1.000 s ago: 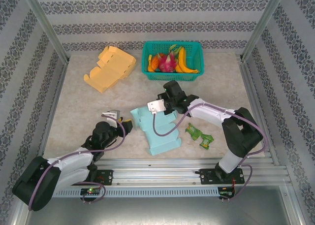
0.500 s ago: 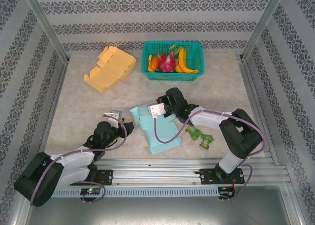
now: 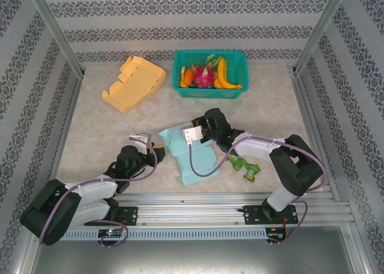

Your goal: Fold the paper box

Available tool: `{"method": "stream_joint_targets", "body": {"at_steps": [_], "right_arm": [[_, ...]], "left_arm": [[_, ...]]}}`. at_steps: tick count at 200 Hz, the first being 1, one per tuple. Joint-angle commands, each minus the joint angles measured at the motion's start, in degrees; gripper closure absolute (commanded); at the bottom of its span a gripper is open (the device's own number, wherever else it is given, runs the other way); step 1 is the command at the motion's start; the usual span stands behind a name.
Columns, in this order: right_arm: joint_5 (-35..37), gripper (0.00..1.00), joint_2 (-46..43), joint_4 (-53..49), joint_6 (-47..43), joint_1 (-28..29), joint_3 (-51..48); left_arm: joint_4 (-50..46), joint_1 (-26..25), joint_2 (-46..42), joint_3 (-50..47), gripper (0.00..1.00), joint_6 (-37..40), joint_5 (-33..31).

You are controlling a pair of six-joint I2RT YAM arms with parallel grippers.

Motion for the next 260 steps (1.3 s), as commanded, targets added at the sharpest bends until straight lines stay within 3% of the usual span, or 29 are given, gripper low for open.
{"method": "stream_joint_targets", "body": {"at_steps": [1,174,260], "right_arm": [[-1.1,1.0,-1.7,1.2,0.0,0.4,-1.1],[-0.9,1.0,-2.4,8.2,1.5,1.0,-5.5],[0.1,1.0,-1.9,9.8,1.3,1.0,-6.5]], "left_arm": [[3.4,-1.0,0.3,1.7,0.42,1.1,1.0],[6.1,-4.8,5.2,3.3,0.42,1.2,2.0],[7.9,-7.4,5.6,3.5,0.48,0.7,2.3]]}}
